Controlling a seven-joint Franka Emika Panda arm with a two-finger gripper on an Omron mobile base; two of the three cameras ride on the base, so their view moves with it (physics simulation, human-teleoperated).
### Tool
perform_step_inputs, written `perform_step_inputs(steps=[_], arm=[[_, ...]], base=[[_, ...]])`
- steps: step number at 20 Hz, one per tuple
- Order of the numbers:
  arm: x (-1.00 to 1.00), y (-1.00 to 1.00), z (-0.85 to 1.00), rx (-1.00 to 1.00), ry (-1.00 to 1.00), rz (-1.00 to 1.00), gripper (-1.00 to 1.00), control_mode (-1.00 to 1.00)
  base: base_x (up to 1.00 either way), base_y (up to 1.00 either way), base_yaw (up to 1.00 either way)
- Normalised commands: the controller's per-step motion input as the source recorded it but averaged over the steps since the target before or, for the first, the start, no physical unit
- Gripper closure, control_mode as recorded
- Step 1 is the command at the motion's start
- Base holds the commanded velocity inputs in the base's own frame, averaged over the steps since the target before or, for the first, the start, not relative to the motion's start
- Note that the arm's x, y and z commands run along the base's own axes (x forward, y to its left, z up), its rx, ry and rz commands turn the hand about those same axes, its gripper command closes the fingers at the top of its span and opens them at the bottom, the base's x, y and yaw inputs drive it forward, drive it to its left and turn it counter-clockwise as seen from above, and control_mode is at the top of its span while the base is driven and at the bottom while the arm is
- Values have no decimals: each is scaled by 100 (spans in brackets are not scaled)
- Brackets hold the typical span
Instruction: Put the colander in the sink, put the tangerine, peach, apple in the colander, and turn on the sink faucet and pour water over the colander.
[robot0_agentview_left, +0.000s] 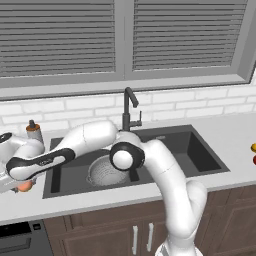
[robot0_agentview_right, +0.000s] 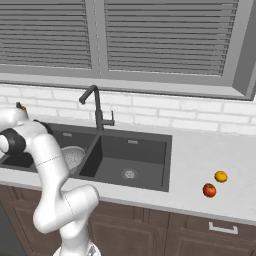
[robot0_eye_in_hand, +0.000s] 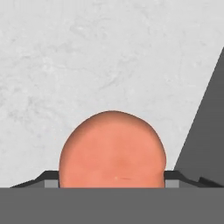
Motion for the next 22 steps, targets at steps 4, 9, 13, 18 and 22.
perform_step_inputs(steps=[4,9,13,18,22], arm=[[-2,-73,20,0,-6,-3,100,-100],[-10,-99,10,0,-5,-5,100,-100],[0,-100,6,0,0,-11,100,-100],[0,-100,5,0,0,-12,100,-100],[12,-100,5,0,0,-8,100,-100]], base=[[0,0,0],[0,0,0],[0,0,0],[0,0,0],[0,0,0]])
